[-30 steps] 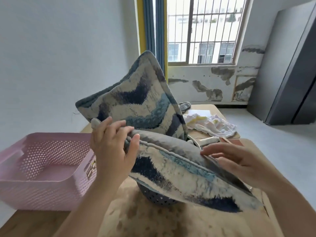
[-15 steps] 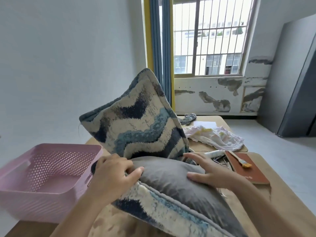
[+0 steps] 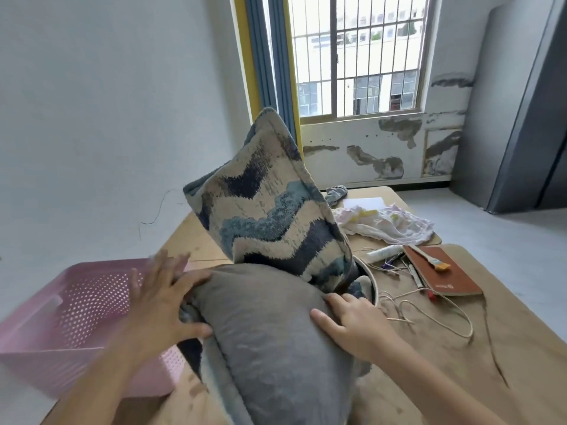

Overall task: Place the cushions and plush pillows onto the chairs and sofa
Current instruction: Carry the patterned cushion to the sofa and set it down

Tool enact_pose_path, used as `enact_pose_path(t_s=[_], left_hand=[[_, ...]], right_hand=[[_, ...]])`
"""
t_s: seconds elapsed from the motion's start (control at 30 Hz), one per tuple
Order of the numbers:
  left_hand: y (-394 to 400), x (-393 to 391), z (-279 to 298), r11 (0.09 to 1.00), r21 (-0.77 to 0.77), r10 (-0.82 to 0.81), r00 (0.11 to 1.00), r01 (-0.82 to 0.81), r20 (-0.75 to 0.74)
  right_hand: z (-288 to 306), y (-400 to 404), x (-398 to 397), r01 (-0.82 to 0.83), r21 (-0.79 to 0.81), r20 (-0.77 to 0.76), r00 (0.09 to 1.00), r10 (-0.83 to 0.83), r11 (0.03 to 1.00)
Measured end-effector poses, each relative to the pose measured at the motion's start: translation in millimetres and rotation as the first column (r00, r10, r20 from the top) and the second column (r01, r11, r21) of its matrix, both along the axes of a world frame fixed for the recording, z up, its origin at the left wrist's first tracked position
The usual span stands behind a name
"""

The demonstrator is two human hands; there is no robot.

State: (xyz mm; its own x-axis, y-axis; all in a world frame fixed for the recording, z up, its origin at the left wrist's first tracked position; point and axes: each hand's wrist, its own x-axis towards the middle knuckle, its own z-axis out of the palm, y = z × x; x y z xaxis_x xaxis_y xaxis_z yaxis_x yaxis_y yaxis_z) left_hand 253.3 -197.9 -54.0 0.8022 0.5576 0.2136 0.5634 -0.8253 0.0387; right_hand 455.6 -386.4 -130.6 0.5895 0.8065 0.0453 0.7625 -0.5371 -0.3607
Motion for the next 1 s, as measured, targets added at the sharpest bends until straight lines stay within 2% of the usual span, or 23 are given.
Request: enact_pose_path(t_s=[0.03, 0.13, 0.17, 0.23, 0.3, 0.33, 0.4, 0.5, 0.57, 0.67, 0.73, 0.77, 0.83, 1.0], left_hand=[[4.5, -4.5, 6.5, 0.998, -0.053, 0.043, 0.999, -0.042, 0.029], [6.5, -9.8, 17.8, 0.988, -0.147, 0.081, 0.967, -0.045, 0.244], [0.4, -8.5, 20.1, 0.981, -0.188, 0.089, 0.97, -0.046, 0.228], [-11.1, 1.2, 17.5, 0.975, -0.197, 0.102, 0.995, -0.097, 0.013], [-20.0, 15.5, 15.3, 0.975, -0.13, 0.145, 0.955, -0.183, -0.258], [-22.9, 21.8, 16.1, 0.976, -0.078, 0.166, 0.925, -0.204, -0.342], [-23.9, 31.4, 16.6, 0.978, -0.021, 0.18, 0.891, -0.208, -0.416], [-21.7, 39.6, 18.5, 0.98, -0.008, 0.176, 0.886, -0.199, -0.43], [-23.0, 48.5, 18.3, 0.975, -0.007, 0.199, 0.895, -0.22, -0.4], [-35.1, 72.5, 9.8, 0.978, 0.048, 0.204, 0.892, -0.202, -0.404], [-45.7, 87.9, -3.5, 0.986, 0.038, 0.161, 0.873, -0.161, -0.461], [-48.2, 94.0, -10.1, 0.988, 0.027, 0.148, 0.861, -0.154, -0.486], [-47.9, 103.5, -20.0, 0.986, -0.003, 0.141, 0.841, -0.167, -0.522], [-38.8, 116.8, -29.5, 0.988, -0.037, 0.108, 0.842, -0.15, -0.528]], right_hand=[[-4.3, 5.2, -5.6, 0.006, 0.034, -0.027, 1.0, -0.005, 0.999], [-20.1, 26.1, -22.3, 0.093, 0.143, -0.176, 0.982, -0.067, 0.985], [-26.3, 33.1, -27.6, 0.117, 0.167, -0.192, 0.978, -0.084, 0.979], [-34.6, 41.1, -33.4, 0.156, 0.235, -0.211, 0.972, -0.107, 0.959], [-36.8, 38.9, -30.4, 0.177, 0.332, -0.265, 0.96, -0.089, 0.926], [-33.1, 35.1, -26.9, 0.168, 0.38, -0.292, 0.955, -0.054, 0.91], [-19.0, 26.0, -15.8, 0.154, 0.491, -0.279, 0.96, -0.013, 0.857], [15.6, 23.7, 15.4, 0.107, 0.654, 0.013, 0.988, -0.152, 0.749], [46.6, 36.0, 32.2, 0.074, 0.64, 0.108, 0.977, -0.184, 0.764], [70.3, 72.9, 45.8, 0.111, 0.462, -0.053, 0.994, -0.098, 0.88], [61.1, 94.6, 46.7, 0.168, 0.338, -0.149, 0.981, -0.123, 0.926], [55.1, 101.1, 45.1, 0.187, 0.313, -0.137, 0.979, -0.151, 0.931], [45.7, 106.3, 44.2, 0.205, 0.371, -0.076, 0.979, -0.191, 0.906], [55.8, 96.1, 58.2, 0.21, 0.563, -0.133, 0.978, -0.163, 0.799]])
